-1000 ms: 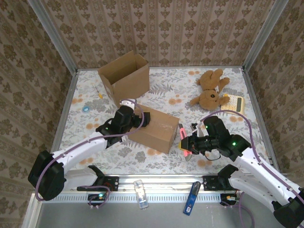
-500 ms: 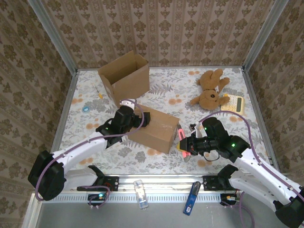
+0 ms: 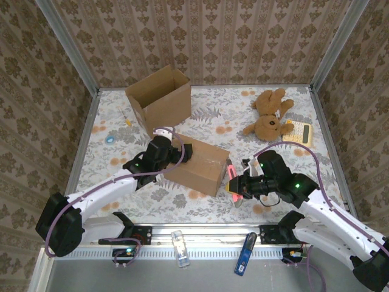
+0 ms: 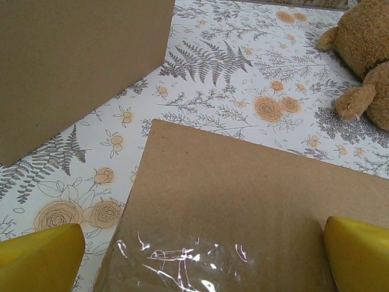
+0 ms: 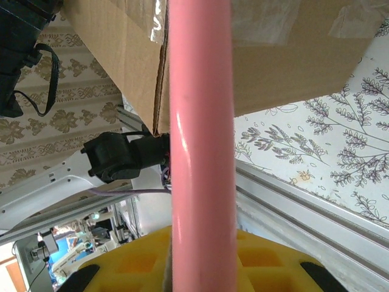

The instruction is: Unpack the express box

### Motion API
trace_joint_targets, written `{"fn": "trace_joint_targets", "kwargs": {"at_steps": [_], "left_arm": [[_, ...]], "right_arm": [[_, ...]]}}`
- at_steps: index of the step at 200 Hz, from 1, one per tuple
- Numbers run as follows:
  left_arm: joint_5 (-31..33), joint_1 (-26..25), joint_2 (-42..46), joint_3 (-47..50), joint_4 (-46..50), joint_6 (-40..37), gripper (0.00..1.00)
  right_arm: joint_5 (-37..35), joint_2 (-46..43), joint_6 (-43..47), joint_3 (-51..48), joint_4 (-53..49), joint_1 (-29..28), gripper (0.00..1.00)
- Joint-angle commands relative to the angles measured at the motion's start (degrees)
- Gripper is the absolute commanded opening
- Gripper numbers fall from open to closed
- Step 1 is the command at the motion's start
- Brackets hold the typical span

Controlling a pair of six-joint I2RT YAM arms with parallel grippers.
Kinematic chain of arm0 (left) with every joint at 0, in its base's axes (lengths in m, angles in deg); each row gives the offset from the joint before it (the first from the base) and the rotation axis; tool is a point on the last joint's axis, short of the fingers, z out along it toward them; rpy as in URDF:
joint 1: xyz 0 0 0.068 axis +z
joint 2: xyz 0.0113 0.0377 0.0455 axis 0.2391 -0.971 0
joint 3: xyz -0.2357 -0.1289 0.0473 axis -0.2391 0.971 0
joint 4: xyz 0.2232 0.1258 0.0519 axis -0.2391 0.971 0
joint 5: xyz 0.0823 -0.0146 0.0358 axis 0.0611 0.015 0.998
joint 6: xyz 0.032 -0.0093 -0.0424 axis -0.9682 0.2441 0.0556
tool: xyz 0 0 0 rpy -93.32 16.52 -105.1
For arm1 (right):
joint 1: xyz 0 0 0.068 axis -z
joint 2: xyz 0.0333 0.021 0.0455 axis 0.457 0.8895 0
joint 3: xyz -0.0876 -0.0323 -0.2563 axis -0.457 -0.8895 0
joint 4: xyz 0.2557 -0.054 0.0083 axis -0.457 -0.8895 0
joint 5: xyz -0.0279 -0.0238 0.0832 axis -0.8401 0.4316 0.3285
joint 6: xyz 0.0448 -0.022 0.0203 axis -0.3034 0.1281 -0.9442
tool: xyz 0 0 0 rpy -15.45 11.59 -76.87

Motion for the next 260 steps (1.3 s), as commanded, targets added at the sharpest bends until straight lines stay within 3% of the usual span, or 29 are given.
{"fn": "trace_joint_targets", "kwargs": {"at_steps": [1, 260], "left_arm": [[2.02, 0.0, -3.62, 4.93, 15.83, -1.76, 1.0], [2.52, -0.68, -3.62, 9.54, 14.25, 1.65, 1.0]], "right_arm": [[-0.31, 0.73, -0.74, -0.63, 1.45, -1.22, 0.0], [-5.4, 1.35, -7.46, -2.4, 5.66, -14.82, 0.0]]}}
